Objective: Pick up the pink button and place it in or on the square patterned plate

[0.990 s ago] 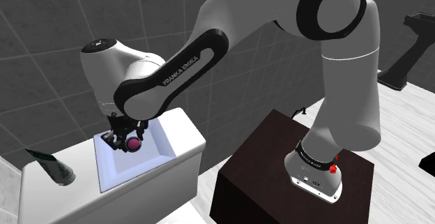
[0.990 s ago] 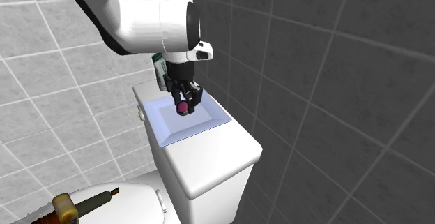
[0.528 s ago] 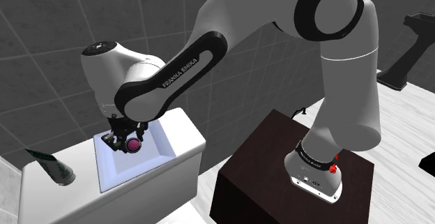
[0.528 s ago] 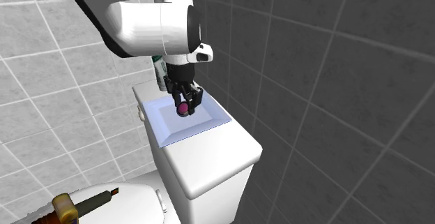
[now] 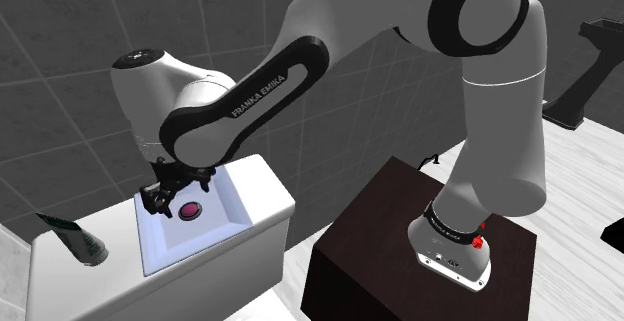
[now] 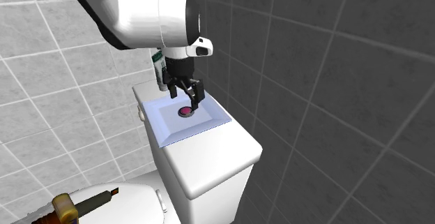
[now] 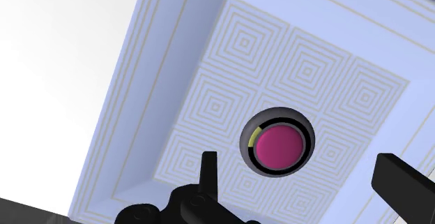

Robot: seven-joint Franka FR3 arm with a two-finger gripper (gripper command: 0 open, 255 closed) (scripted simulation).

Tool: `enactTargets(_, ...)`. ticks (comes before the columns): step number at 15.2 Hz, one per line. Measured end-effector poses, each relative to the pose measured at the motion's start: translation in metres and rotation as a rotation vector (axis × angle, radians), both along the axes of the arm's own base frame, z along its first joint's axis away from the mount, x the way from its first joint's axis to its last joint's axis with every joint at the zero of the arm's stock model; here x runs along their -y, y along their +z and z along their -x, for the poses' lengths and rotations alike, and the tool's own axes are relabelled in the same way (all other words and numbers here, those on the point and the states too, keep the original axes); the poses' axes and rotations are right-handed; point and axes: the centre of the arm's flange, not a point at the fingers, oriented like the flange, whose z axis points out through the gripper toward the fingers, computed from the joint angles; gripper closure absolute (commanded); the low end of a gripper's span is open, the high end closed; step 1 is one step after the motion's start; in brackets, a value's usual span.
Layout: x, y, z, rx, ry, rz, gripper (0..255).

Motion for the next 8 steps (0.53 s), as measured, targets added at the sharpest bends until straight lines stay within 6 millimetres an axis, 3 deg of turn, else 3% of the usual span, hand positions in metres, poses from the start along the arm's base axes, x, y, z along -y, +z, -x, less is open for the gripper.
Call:
enactTargets(3, 0.0, 0.028, 0.0, 0.001, 0.0, 0.0, 0)
enactTargets(8, 0.002, 0.034, 0.0, 0.0, 0.0, 0.0, 0)
